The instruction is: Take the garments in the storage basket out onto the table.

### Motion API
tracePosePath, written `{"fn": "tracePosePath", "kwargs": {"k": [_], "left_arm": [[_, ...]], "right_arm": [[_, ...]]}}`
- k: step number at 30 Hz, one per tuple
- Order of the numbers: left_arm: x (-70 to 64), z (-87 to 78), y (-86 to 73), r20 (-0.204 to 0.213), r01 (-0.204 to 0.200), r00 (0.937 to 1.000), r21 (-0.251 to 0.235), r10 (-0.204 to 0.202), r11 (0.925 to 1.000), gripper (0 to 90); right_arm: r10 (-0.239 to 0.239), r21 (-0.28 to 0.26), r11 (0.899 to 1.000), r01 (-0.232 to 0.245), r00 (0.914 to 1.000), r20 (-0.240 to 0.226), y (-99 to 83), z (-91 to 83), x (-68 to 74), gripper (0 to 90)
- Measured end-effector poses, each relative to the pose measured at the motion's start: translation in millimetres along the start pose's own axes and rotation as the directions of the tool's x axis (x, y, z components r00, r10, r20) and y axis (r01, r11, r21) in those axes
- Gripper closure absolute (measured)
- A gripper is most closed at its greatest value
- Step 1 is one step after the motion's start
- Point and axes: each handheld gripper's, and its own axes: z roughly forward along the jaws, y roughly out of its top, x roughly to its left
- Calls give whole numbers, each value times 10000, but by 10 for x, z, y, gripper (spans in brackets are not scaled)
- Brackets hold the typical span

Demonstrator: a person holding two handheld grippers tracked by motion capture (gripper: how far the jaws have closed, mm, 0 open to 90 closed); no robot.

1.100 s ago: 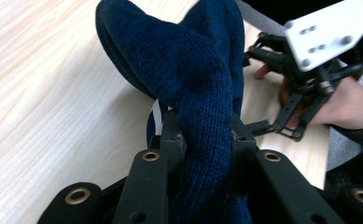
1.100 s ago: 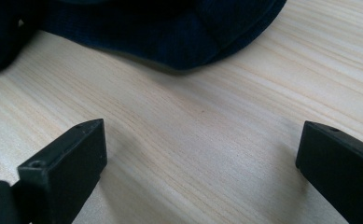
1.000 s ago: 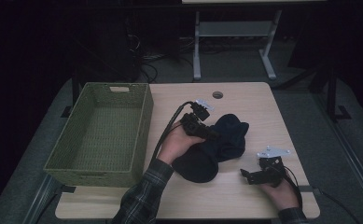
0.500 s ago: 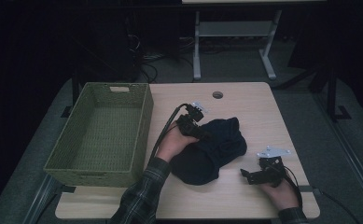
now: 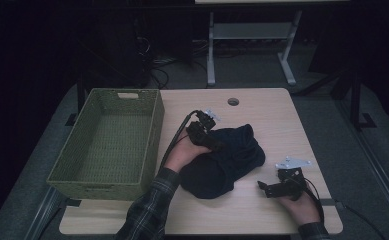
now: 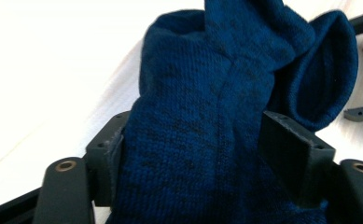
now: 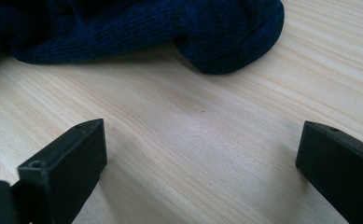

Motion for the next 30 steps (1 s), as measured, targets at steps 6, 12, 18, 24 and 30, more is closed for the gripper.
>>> {"fn": "tracePosePath", "kwargs": {"k": [6, 12, 18, 24, 30], "left_arm": [[40, -160, 16, -448, 113, 9989, -389, -130, 9992, 246], [36, -355, 15, -749, 77, 9971, -668, -127, 9977, 275], [-10, -419, -143, -484, 328, 9981, -818, -368, 9961, 608], [-75, -396, -332, -264, 467, 9985, -512, -481, 9976, 898], [-214, -367, -528, -98, 242, 9997, -283, -245, 9993, 899]], "right_arm": [[-27, 10, 10000, 27, 10000, 13, 0, 0, -2, 15], [-35, 6, 10000, 35, 10000, 14, -1, 0, -2, 15], [-34, 4, 10000, 34, 10000, 16, 0, 1, -2, 15], [-27, 6, 10000, 27, 10000, 15, 0, 0, -2, 15], [-30, 7, 10000, 30, 10000, 15, 0, 0, -2, 15]]}}
